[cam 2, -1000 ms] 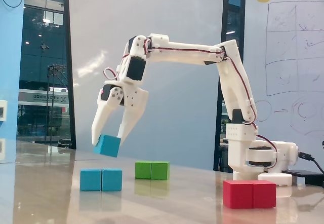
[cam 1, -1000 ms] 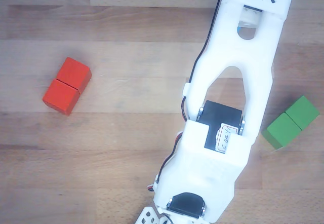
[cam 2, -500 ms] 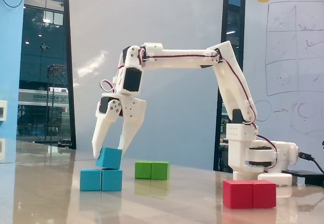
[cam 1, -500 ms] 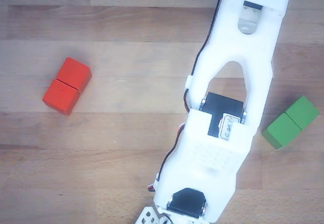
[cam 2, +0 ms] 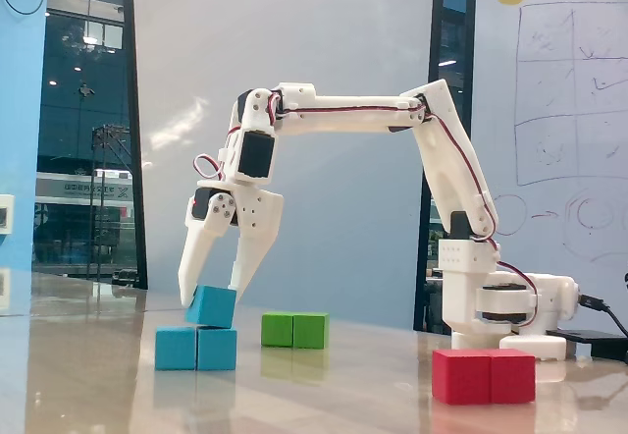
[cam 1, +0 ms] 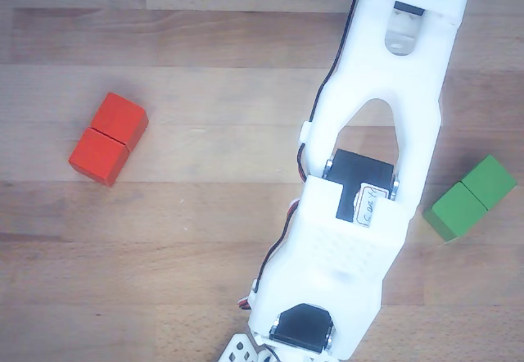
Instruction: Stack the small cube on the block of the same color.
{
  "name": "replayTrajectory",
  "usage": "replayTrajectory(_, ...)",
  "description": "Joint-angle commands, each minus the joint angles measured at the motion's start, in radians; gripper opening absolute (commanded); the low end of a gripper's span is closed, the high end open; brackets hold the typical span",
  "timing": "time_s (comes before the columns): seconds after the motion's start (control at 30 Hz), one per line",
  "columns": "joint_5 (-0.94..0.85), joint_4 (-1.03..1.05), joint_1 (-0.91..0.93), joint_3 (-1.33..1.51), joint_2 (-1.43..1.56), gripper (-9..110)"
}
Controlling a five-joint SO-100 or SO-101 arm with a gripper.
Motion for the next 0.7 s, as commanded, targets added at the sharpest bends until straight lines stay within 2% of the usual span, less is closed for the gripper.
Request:
replayTrajectory(0.0,-0.011,0.009,-0.002,-0.092,0.028,20)
replayTrajectory(0.27,-0.011,0.008,-0.002,-0.092,0.028,36)
replayTrajectory(0.5,-0.009,-0.003,0.017,-0.094,0.028,36)
replayTrajectory(0.67,-0.011,-0.006,0.117,-0.103,0.032,35)
